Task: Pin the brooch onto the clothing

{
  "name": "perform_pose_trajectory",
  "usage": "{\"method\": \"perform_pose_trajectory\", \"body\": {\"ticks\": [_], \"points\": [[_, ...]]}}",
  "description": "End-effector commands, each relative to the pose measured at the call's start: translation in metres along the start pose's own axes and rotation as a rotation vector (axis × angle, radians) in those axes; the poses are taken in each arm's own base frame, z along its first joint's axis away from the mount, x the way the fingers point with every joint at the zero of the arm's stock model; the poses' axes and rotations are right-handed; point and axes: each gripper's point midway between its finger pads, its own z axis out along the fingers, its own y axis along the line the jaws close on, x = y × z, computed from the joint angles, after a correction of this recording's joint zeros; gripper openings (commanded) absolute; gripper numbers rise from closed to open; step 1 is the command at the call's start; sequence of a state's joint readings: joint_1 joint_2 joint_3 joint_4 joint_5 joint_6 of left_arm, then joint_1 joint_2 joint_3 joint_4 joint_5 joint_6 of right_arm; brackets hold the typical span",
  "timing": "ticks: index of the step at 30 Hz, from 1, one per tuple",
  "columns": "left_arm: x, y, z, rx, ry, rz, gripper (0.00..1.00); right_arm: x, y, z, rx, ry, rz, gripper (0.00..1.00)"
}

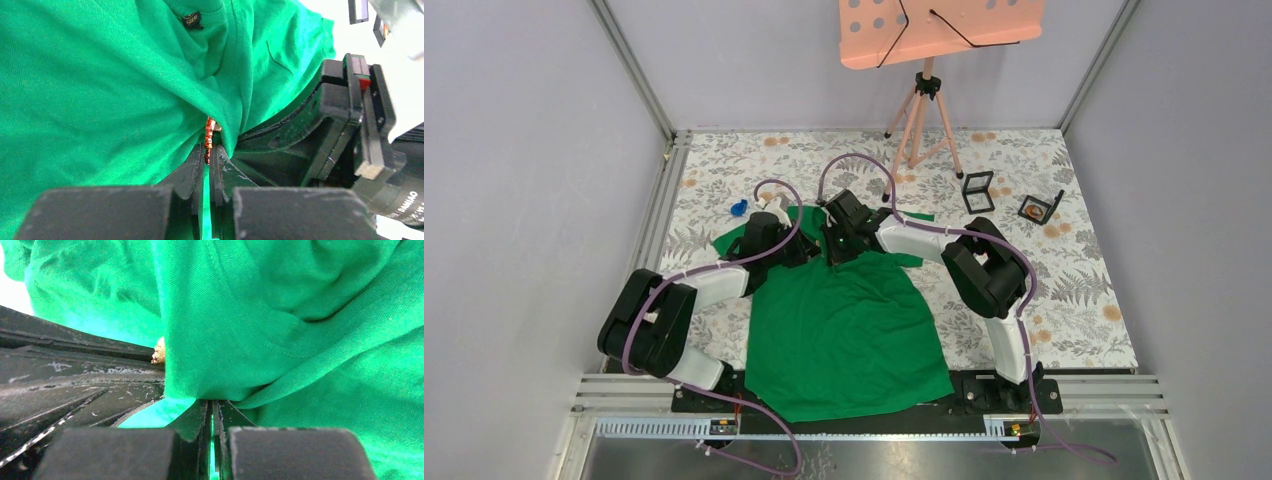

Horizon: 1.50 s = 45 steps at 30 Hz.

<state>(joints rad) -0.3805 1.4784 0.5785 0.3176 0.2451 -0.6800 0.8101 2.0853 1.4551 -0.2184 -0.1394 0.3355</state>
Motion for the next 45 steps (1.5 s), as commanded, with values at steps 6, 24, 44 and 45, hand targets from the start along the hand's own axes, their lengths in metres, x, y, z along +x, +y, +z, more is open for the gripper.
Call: {"method": "perform_pose_trajectory", "body": {"ticks": [6, 24, 44, 45], "points": [[-0.029, -0.042, -0.019, 0.17, -0.107, 0.09, 0.0, 0.002, -0.021, 0.002, 0.061, 0.005, 0.069, 0.0], [-0.013, -0.033, -0.022, 0.152, -0.031, 0.122, 0.0, -0.013, -0.028, -0.016, 0.1, -0.068, 0.098, 0.0], [-0.008, -0.025, -0.012, 0.137, 0.0, 0.1, 0.0, -0.023, -0.003, -0.045, -0.037, -0.15, 0.049, 0.1], [-0.009, -0.023, -0.011, 0.132, 0.003, 0.091, 0.0, -0.025, -0.004, -0.05, -0.037, -0.161, 0.045, 0.15]]}}
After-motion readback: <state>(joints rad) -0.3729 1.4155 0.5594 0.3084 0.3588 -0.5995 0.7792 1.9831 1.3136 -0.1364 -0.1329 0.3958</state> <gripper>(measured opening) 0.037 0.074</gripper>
